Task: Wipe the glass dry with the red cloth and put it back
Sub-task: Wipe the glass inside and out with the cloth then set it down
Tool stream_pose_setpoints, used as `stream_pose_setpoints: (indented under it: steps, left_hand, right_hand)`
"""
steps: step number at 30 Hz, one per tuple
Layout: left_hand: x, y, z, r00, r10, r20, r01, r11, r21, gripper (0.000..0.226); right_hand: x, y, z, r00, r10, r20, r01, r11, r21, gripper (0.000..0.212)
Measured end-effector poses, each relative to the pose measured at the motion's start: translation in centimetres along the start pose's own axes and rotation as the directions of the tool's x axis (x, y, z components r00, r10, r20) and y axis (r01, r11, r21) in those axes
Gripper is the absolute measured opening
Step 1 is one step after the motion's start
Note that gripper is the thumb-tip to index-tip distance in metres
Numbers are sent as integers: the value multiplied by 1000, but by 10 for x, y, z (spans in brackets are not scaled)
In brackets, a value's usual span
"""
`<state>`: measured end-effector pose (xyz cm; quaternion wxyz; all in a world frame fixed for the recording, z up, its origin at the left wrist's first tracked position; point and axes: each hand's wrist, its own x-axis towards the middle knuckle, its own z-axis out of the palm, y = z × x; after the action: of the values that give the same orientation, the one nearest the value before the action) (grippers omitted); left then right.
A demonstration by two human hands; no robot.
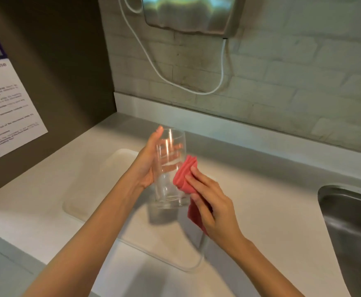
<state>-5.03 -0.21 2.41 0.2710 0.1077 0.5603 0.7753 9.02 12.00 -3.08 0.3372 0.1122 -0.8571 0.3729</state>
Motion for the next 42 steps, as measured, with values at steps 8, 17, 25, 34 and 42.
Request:
stream_pose_setpoints:
  steps: [8,17,25,34,42]
  left_hand:
    - [-2,-12,5,998,-45,37,46,998,-32,76]
    - [-6,-16,-1,998,-47,37,48,999,-3,73]
    - [-4,-16,-1,997,-77,11,77,995,-59,74]
    - [-12,-15,3,998,-53,35,52,998,35,79]
    - [-5,-7,-3,999,9,-33,-8,1000,8,55]
  right_hand:
    - [36,-17,12,995,-57,77,80,942,-325,41]
    - [6,-10,1,1000,-9,8,10,992,-126,40]
    - [12,-17,9,974,-117,193,187,896,-403,41]
    - [18,-14,4,995,83,-51,-86,994,-61,37]
    - [3,-10,13,965,-203,164,252,889,-383,44]
